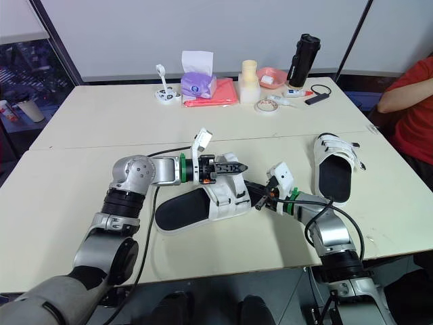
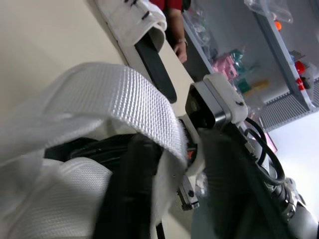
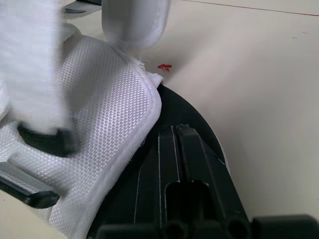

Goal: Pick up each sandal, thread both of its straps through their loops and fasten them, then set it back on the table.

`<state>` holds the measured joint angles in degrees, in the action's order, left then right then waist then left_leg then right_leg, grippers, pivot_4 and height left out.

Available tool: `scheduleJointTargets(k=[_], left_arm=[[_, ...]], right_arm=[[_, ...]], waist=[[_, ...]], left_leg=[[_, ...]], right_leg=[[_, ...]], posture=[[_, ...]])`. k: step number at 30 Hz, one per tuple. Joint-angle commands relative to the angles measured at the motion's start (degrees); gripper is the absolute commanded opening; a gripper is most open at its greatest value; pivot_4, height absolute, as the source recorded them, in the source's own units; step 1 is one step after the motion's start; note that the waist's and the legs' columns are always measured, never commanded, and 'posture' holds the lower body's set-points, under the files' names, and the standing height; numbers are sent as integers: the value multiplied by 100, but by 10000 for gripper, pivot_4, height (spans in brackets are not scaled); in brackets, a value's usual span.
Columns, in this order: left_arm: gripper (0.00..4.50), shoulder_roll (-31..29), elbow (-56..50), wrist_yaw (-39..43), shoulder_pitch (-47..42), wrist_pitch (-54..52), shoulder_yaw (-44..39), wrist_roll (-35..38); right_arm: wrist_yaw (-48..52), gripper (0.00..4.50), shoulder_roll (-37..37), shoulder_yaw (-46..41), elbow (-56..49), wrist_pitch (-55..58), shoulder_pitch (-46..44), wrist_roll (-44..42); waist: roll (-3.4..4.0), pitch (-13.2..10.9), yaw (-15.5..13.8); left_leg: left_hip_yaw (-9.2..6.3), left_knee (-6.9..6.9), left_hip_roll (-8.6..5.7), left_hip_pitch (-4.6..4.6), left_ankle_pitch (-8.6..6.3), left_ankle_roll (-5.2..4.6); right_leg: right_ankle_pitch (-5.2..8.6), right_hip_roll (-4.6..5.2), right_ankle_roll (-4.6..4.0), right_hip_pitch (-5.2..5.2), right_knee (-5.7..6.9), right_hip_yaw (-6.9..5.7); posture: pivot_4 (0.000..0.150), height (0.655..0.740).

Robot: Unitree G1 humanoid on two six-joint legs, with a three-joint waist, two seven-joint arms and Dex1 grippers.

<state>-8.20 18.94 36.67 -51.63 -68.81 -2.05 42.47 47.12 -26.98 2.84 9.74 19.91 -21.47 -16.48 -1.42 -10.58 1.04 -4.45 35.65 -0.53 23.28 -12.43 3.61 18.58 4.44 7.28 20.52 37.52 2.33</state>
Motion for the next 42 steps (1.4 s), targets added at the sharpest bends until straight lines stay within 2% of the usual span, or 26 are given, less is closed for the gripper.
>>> scheduleJointTargets(k=[1,2,8,16,19,25,28,31,33,42], left_arm=[[34300,-148,-582,222,152,300,262,-162],[38401,-198,-796,277,243,391,372,-210],[38401,-316,-1979,208,837,885,854,-534],[38401,141,-2600,-652,1186,733,747,-575],[30153,259,-2610,-923,1232,727,708,-618],[196,335,-2685,-1210,1334,678,710,-612],[196,358,-2662,-1217,1365,612,620,-480],[196,709,-2330,-1380,1183,132,-131,169],[196,801,-2185,-1438,1101,-41,-385,345],[196,470,-1756,-992,1126,265,-24,101]], right_arm=[[-153,0,10,129,289,229,222,225],[-155,0,9,129,283,232,226,224],[-156,0,8,124,279,234,241,226],[-147,0,22,147,364,215,179,243],[-139,0,18,151,373,209,174,243],[-135,0,-6,136,355,199,209,237],[-146,0,3,138,353,198,218,240],[-153,0,10,159,363,182,219,264],[-153,0,9,176,378,166,213,284],[-160,0,16,180,411,138,181,280]], waist=[[0,0,-1],[1,0,0],[1,0,-14],[1,1,-14],[1,1,-6],[1,1,-9],[1,1,-12],[1,1,-14],[1,1,-11],[1,1,-8]], left_leg=[[0,-1,0,0,0,0],[0,-4,0,0,0,0],[0,-10,1,0,0,0],[-1,-10,1,0,0,0],[-1,-10,1,-1,0,0],[-1,-9,1,-1,0,0],[0,-9,1,-1,0,0],[-1,-9,1,-1,0,0],[-2,-8,1,-1,0,0],[0,-8,0,-2,0,0]], right_leg=[[0,0,0,0,-1,0],[0,0,0,0,-4,0],[-1,3,-1,-3,-14,0],[-1,3,-2,-5,-18,0],[-1,3,-2,-5,-18,0],[-1,2,-2,-5,-18,0],[-1,2,-2,-5,-18,0],[-1,2,-2,-6,-18,0],[-1,2,-2,-6,-19,-2],[-1,1,-2,-7,-19,-2]], posture=[[1500,7400],[1500,7400],[1500,7400],[1500,7400],[1500,7400],[1500,7400],[1500,7400],[1500,7400],[1500,7400],[1500,7400]])
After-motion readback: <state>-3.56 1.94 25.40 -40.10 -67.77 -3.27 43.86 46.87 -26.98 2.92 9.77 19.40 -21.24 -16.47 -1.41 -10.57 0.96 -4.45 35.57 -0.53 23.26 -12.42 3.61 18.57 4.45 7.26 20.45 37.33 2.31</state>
